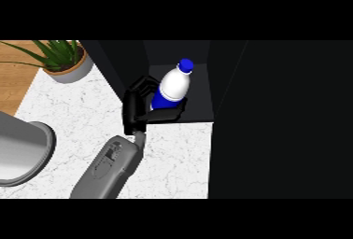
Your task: Pick up the bottled water, place it into the cabinet and close the cabinet
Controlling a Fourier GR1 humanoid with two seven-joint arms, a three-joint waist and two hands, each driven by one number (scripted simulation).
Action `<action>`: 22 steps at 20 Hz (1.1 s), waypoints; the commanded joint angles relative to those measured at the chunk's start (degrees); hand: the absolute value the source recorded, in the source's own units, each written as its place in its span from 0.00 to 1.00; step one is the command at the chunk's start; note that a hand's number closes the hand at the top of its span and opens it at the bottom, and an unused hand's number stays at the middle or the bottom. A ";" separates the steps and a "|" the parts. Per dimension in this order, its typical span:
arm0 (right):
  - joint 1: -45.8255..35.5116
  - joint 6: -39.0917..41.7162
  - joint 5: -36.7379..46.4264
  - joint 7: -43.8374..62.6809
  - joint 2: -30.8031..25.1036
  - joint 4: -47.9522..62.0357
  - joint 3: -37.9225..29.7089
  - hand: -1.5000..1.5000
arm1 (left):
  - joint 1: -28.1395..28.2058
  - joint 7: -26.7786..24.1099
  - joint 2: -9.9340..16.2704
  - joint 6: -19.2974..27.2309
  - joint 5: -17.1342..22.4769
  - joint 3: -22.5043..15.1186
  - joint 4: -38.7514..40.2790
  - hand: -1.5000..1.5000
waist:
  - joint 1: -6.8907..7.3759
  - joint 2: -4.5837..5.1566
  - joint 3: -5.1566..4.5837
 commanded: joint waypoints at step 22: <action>-1.17 1.55 -0.85 -0.29 -0.61 1.09 0.54 0.00 | -19.66 3.65 10.35 3.39 -8.36 -0.33 23.42 0.00 | -3.32 2.45 -0.24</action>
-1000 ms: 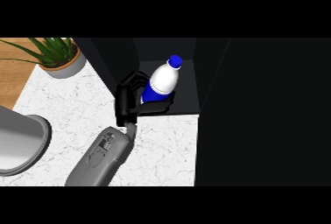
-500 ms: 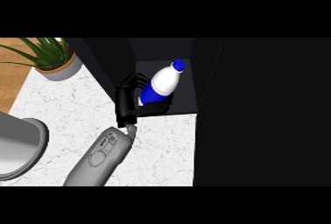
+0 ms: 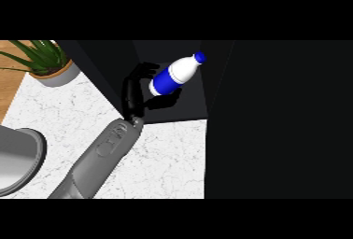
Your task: Pick up the bottled water, place it into the cabinet and close the cabinet
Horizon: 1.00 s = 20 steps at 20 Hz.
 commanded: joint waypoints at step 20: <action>1.44 -0.12 0.09 -1.30 -0.63 -0.58 -0.61 0.00 | -19.19 -23.38 0.54 -19.00 9.36 20.16 30.44 0.00 | 1.35 0.74 -0.41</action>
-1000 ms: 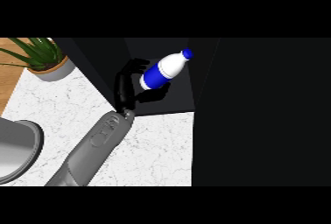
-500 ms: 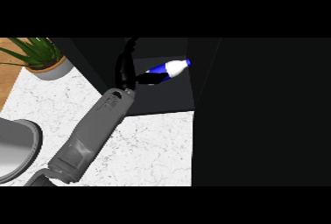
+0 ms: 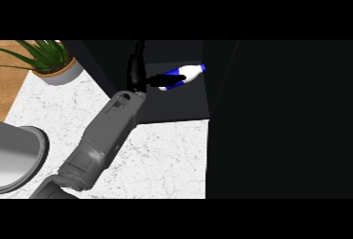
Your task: Pick up the bottled water, place it into the cabinet and close the cabinet
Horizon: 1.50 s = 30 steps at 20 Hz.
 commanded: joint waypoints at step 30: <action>7.73 -2.18 0.80 -0.40 -1.83 -4.96 0.36 0.00 | 31.02 -2.64 -0.09 -20.68 11.20 -6.76 -43.02 0.00 | 5.97 -1.42 -0.26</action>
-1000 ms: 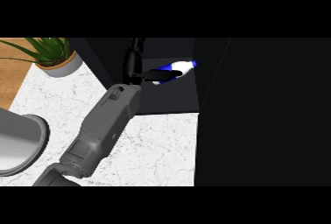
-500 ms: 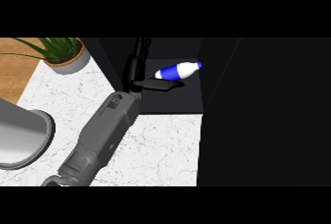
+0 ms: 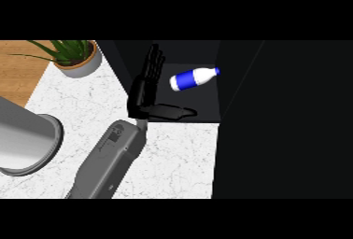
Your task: Pick up the bottled water, place it into the cabinet and close the cabinet
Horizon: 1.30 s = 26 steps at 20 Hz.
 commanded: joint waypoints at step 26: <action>-2.28 8.69 11.66 7.52 -11.47 -7.09 14.91 1.00 | 59.56 6.15 15.85 0.29 0.42 -10.22 -70.23 0.00 | -0.07 0.25 -0.22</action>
